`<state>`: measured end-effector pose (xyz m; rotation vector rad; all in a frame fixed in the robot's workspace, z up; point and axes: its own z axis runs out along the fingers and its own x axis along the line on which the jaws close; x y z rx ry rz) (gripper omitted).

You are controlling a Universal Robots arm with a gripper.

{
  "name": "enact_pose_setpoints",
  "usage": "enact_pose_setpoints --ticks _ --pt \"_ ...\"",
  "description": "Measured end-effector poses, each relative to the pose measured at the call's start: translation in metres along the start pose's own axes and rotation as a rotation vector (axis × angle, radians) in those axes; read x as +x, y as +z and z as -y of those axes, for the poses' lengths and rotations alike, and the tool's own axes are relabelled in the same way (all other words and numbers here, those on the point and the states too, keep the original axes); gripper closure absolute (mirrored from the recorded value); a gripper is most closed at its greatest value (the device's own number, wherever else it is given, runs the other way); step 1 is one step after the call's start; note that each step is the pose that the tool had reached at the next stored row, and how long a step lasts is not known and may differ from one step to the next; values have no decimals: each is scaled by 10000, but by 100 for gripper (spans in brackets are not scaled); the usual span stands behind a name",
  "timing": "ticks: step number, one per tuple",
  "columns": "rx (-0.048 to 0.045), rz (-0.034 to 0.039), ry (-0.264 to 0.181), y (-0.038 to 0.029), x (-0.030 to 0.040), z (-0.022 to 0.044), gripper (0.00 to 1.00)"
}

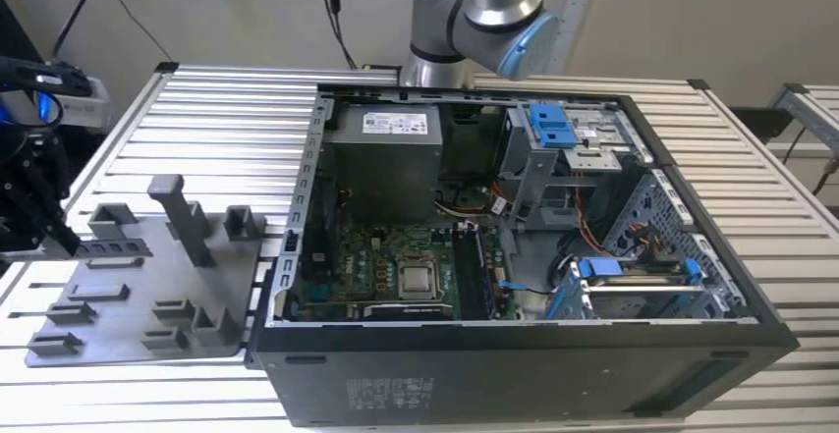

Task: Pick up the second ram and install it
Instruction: 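Pick up the second ram and move it above second insertion slot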

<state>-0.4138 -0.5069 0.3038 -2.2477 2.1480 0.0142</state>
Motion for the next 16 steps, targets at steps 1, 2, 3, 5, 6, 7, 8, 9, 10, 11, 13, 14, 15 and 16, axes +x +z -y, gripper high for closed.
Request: enact_pose_setpoints --ticks 1,2,3,5,6,7,8,9,10,11,13,14,15,16 --pt "0 3 1 -9 -1 0 86" --pt "1 6 0 -17 -1 0 86" --pt "0 9 0 -26 -1 0 86" --pt "1 15 0 -42 -1 1 86" --pt "1 18 1 -51 -2 1 86" --pt "0 20 1 -61 -2 1 86" --pt "1 24 1 -68 -2 1 86" --pt "1 27 0 -76 -2 1 86" --pt "1 30 1 -84 -3 1 86" --pt "2 34 1 -91 -3 1 86" --pt "2 41 1 -108 -3 2 86" --pt "2 43 1 -117 -3 2 86" --pt "2 47 1 -126 -4 2 86" --pt "2 52 1 -134 -4 2 86"
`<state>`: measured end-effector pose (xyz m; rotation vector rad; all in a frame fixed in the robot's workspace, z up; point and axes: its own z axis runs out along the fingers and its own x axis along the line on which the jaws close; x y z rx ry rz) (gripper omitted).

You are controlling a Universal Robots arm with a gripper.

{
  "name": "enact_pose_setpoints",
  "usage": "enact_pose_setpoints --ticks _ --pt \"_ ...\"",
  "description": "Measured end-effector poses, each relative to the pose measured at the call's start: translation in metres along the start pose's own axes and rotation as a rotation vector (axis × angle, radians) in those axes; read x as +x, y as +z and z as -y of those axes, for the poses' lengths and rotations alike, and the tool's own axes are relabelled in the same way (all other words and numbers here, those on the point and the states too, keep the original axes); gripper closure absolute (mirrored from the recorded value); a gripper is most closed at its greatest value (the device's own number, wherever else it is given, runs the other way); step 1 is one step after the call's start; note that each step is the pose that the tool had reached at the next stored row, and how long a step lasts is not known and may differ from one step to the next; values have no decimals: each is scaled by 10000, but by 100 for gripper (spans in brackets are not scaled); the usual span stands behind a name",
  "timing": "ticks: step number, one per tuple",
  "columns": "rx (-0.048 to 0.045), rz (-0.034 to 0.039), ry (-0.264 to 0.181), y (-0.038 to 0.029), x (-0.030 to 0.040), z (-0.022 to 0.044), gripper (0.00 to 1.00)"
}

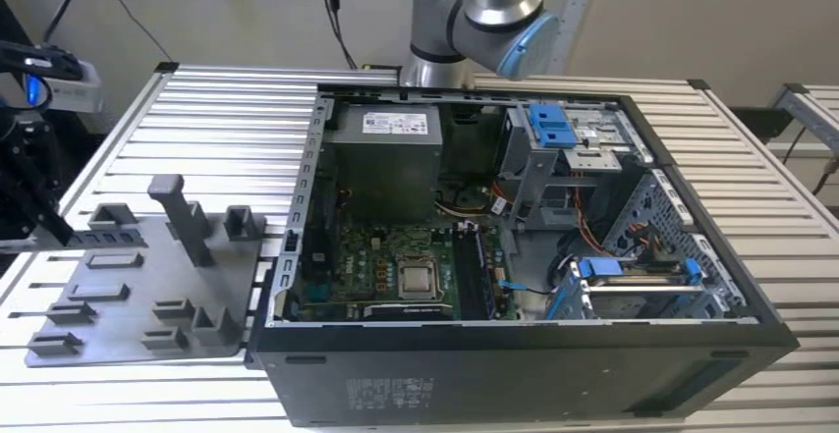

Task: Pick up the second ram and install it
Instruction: 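Pick up the second ram and move it above second insertion slot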

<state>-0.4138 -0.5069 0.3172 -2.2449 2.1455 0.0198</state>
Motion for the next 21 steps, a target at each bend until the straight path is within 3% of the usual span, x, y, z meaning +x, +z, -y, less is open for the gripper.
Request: enact_pose_setpoints --ticks 18,21 --pt "4 42 52 -174 -6 3 86" --pt "7 53 100 -228 -8 4 86"
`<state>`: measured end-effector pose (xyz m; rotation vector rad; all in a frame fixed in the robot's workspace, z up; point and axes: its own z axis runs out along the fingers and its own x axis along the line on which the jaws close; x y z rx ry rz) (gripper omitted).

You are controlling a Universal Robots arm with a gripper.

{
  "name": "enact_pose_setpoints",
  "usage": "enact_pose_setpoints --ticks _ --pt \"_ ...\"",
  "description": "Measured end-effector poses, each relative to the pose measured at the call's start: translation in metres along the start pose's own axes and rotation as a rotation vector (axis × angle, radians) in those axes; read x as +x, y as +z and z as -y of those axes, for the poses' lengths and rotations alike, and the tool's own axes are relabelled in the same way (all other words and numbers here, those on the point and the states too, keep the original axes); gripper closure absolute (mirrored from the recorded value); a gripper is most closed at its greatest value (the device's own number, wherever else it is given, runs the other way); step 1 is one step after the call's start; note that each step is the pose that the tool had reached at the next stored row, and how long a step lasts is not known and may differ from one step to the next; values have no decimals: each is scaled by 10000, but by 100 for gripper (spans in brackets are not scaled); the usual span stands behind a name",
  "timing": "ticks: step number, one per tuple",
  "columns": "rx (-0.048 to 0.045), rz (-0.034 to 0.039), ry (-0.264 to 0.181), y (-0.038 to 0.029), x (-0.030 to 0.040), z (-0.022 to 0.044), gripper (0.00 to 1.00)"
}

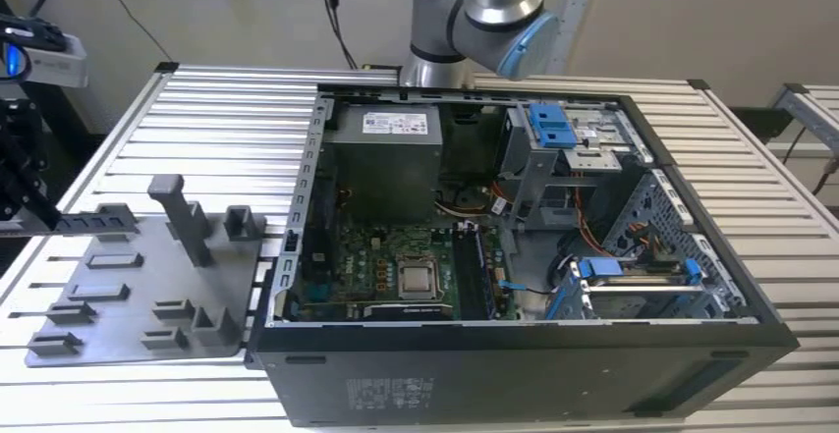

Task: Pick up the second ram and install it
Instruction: 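Pick up the second ram and move it above second insertion slot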

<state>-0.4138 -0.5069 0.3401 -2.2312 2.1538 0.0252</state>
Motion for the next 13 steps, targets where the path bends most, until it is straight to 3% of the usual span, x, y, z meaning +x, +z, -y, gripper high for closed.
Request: enact_pose_setpoints --ticks 13 --pt "6 -3 181 -344 -14 6 86"
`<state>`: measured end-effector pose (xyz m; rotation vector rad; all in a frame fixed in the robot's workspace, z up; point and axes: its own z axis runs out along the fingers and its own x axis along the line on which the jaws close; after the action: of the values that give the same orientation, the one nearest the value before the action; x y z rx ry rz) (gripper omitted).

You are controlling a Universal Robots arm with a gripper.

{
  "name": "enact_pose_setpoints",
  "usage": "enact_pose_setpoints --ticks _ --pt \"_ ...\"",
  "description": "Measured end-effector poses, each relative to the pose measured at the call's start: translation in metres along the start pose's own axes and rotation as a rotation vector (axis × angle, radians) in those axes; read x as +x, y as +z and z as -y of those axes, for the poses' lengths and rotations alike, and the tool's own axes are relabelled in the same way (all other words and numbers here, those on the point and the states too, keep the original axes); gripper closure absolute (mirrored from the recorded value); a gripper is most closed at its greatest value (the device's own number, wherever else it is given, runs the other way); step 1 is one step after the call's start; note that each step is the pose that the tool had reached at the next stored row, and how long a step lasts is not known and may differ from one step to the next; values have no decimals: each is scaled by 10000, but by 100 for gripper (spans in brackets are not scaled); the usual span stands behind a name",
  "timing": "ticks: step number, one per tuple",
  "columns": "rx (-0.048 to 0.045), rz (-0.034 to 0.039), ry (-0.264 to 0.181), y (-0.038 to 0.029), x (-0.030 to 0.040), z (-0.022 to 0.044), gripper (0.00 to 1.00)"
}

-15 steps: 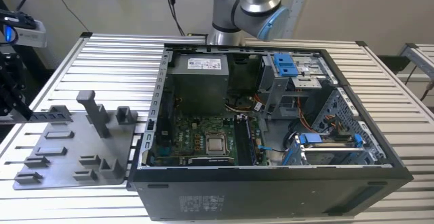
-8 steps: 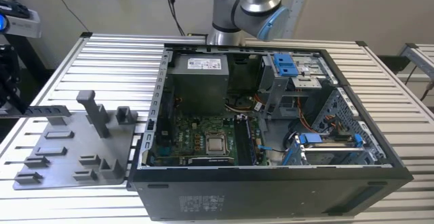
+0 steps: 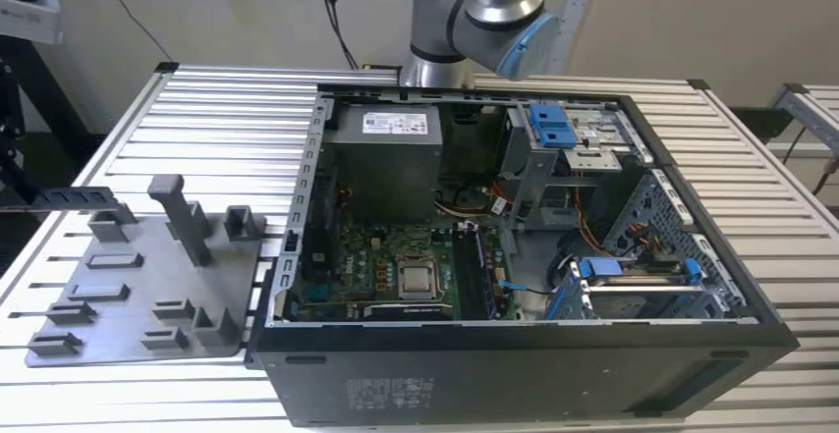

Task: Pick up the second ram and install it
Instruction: 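Pick up the second ram and move it above second insertion slot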

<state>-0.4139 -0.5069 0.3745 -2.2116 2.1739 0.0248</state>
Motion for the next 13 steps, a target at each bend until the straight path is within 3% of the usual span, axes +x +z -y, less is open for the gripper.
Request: enact_pose_setpoints --ticks 10,13 --pt "1 0 6 -312 -12 2 86" --pt "2 1 6 -346 -14 3 86"
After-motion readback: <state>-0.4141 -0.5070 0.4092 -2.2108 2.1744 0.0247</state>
